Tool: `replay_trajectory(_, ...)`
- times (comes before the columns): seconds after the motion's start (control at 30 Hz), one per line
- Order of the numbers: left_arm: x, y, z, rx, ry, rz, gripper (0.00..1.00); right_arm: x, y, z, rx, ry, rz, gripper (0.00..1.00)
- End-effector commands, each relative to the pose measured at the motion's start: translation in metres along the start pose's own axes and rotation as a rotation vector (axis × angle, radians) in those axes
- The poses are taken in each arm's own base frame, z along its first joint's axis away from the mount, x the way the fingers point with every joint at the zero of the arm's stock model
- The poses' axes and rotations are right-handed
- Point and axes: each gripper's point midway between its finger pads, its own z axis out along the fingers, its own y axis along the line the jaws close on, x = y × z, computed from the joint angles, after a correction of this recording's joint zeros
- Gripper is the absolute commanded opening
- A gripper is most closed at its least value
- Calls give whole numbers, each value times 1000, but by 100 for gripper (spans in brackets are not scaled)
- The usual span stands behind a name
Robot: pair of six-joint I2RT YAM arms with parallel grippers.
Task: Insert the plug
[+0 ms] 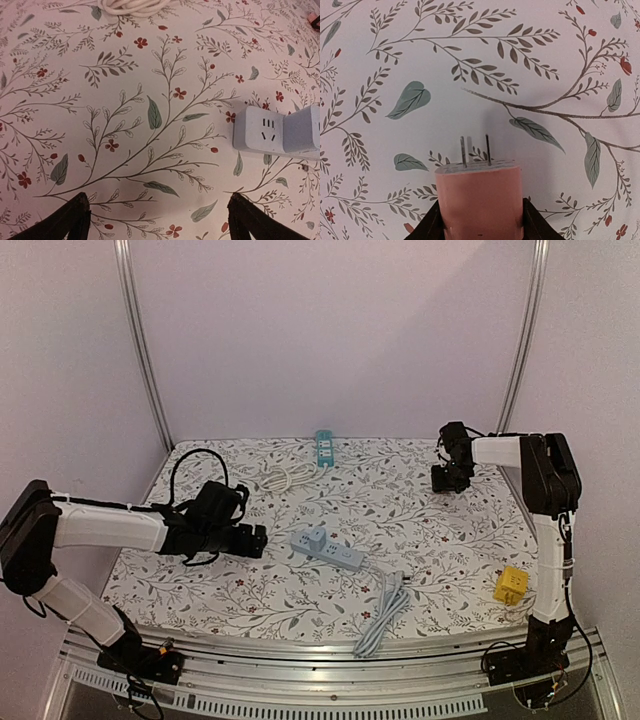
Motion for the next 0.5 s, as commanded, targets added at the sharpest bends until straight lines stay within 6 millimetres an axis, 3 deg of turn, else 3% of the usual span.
replay_trajectory(0.0, -6, 1, -6, -20, -16, 22, 96, -11, 2, -8, -6, -23, 4, 22)
replay_trajectory(0.13, -9, 0, -12, -8, -35, 13, 97, -18, 10, -31, -13, -59, -6, 20)
replay_trajectory(0.47, -15, 2, -20, 64, -70, -52, 99, -16, 85, -107, -142, -211, -117, 19)
